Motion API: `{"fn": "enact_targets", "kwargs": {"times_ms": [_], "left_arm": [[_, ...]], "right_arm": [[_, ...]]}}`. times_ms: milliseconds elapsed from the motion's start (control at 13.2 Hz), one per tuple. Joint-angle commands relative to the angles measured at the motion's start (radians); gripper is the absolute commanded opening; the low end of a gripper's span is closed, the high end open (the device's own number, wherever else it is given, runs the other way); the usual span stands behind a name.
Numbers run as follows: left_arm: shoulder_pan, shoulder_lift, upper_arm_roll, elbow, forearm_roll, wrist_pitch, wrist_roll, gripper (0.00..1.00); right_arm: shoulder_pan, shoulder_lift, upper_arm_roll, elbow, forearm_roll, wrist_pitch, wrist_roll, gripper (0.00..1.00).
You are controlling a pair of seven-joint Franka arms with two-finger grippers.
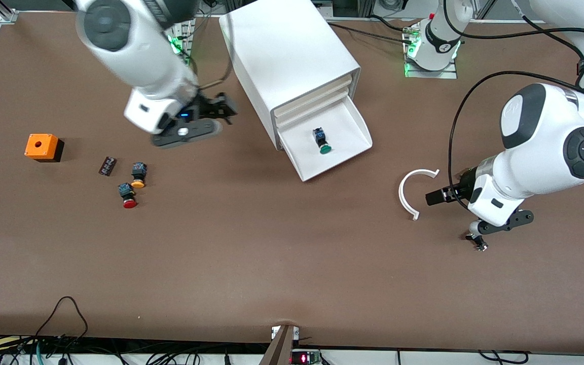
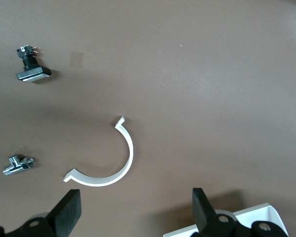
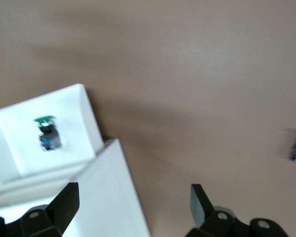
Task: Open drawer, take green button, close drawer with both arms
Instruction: 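Reach the right gripper into the drawer while the left gripper withdraws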
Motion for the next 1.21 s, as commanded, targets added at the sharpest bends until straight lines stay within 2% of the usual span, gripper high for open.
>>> {"fn": "enact_targets", "kwargs": {"times_ms": [0,151,377,528,755,1132], "left_arm": [[0.021,-0.025,-0.008,-0.016,0.052,-0.014,-0.005,0.99],[0.023,-0.027,-0.008,-0.021,0.056,-0.012,-0.006,0.99],[0.023,-0.027,-0.008,-0.027,0.058,-0.015,-0.009,0.99],[0.017,-0.027,-0.017,-0.03,0.11,-0.028,-0.02,0.99],[0.015,-0.029,-0.02,-0.028,0.121,-0.04,-0.035,0.99],[0.017,-0.029,-0.019,-0.028,0.121,-0.041,-0.035,0.99]], "right_arm": [[0.105,0.13,-0.014,0.124,-0.022,0.031,0.144,0.99],[0.183,0.2,-0.014,0.144,-0.068,0.117,0.285,0.99],[0.277,0.283,-0.016,0.153,-0.151,0.228,0.327,1.0],[0.314,0.355,-0.019,0.207,-0.17,0.239,0.359,1.0],[0.36,0.455,-0.022,0.282,-0.21,0.242,0.413,1.0],[0.414,0.524,-0.02,0.279,-0.268,0.28,0.458,1.0]]}}
